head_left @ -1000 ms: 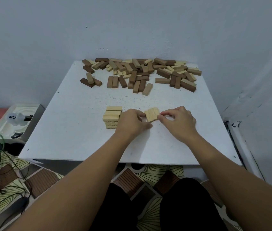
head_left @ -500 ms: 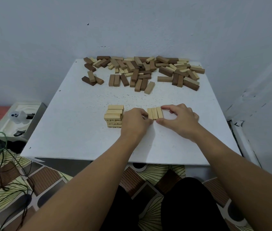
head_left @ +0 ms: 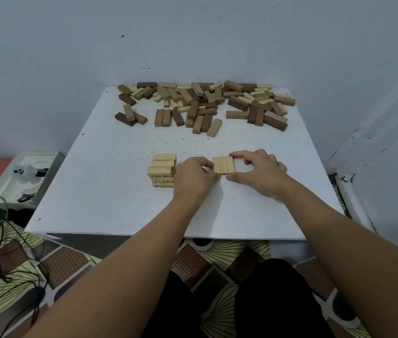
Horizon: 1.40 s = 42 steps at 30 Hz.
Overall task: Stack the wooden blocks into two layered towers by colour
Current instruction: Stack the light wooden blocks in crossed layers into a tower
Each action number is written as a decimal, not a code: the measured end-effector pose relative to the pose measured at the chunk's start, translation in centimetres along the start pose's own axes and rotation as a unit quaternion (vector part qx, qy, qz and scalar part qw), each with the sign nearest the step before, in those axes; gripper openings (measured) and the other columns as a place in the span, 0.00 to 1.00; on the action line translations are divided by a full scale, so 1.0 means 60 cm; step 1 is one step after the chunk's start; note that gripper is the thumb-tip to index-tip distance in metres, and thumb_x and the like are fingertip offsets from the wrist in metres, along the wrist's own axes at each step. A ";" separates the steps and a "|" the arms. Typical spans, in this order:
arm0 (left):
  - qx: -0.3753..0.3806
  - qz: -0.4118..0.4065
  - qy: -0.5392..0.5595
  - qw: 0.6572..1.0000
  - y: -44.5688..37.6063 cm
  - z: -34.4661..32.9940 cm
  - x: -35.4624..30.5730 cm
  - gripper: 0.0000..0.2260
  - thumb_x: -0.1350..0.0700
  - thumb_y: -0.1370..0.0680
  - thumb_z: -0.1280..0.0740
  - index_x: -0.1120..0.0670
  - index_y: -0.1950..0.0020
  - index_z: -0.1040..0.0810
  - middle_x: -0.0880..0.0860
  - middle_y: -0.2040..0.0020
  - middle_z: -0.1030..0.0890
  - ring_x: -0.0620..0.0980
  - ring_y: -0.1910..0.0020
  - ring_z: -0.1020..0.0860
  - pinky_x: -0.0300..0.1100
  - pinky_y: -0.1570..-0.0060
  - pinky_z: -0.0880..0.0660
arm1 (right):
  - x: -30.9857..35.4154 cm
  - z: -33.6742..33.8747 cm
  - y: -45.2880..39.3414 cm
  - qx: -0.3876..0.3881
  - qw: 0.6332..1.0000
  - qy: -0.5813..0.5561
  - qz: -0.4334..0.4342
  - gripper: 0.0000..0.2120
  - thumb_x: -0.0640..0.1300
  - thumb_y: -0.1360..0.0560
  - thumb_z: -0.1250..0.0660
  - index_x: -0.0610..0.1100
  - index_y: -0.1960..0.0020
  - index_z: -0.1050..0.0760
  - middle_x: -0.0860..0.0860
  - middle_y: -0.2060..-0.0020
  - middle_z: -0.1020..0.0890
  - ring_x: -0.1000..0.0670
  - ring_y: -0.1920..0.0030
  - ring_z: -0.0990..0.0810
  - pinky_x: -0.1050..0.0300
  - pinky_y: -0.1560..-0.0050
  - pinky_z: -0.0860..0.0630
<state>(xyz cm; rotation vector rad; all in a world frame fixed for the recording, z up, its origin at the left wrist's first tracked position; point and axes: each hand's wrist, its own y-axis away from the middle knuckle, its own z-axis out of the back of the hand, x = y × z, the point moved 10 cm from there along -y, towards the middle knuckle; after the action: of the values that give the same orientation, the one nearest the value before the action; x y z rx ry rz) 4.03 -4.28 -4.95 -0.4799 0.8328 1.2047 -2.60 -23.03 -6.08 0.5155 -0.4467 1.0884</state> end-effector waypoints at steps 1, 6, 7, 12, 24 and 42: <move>0.000 -0.002 0.002 1.000 0.000 0.000 0.000 0.09 0.54 0.25 0.23 0.49 0.45 0.14 0.42 0.63 0.21 0.38 0.62 0.22 0.35 0.64 0.28 | 0.001 0.000 0.000 -0.005 1.000 0.004 0.000 0.28 0.68 0.29 0.26 0.70 0.30 0.29 0.56 0.42 0.29 0.50 0.37 0.35 0.49 0.39 0.43; 0.003 0.006 0.009 1.000 -0.003 -0.002 0.002 0.10 0.54 0.25 0.22 0.49 0.45 0.14 0.42 0.63 0.20 0.39 0.62 0.22 0.37 0.61 0.26 | -0.001 0.002 -0.002 -0.009 1.000 -0.012 -0.004 0.25 0.69 0.31 0.25 0.70 0.36 0.27 0.57 0.44 0.28 0.50 0.38 0.34 0.50 0.40 0.43; 0.003 0.008 0.009 1.000 -0.003 -0.002 0.002 0.10 0.53 0.25 0.22 0.49 0.45 0.14 0.42 0.62 0.20 0.39 0.61 0.22 0.37 0.61 0.26 | -0.001 0.002 -0.003 -0.008 1.000 -0.014 -0.006 0.25 0.69 0.31 0.25 0.70 0.36 0.27 0.57 0.44 0.28 0.51 0.39 0.34 0.50 0.41 0.43; 0.003 0.025 0.010 1.000 -0.006 -0.001 0.007 0.12 0.52 0.27 0.21 0.49 0.44 0.16 0.44 0.60 0.19 0.40 0.59 0.21 0.38 0.64 0.29 | 0.001 0.002 -0.001 -0.004 1.000 -0.007 -0.008 0.30 0.68 0.30 0.25 0.71 0.30 0.30 0.56 0.43 0.28 0.50 0.39 0.34 0.49 0.39 0.41; 0.097 0.027 -0.074 0.992 -0.042 -0.017 -0.014 0.34 0.52 0.29 0.19 0.48 0.24 0.25 0.52 0.35 0.19 0.53 0.36 0.22 0.51 0.36 0.23 | 0.000 0.006 -0.005 -0.026 0.999 -0.036 -0.026 0.28 0.68 0.34 0.22 0.68 0.36 0.24 0.56 0.46 0.27 0.50 0.40 0.32 0.49 0.43 0.42; 0.156 0.028 -0.083 0.984 -0.064 -0.030 -0.022 0.30 0.54 0.34 0.16 0.47 0.33 0.18 0.55 0.41 0.16 0.57 0.42 0.18 0.46 0.49 0.22 | -0.007 0.014 -0.014 0.027 0.999 -0.041 -0.010 0.27 0.65 0.34 0.21 0.69 0.37 0.24 0.60 0.48 0.26 0.54 0.44 0.28 0.47 0.43 0.39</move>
<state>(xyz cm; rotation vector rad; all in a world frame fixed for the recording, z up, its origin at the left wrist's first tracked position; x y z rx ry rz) 6.93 -7.59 -5.39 -0.1011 0.8764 1.1231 -2.08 -24.11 -5.79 0.6136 -0.4831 1.0649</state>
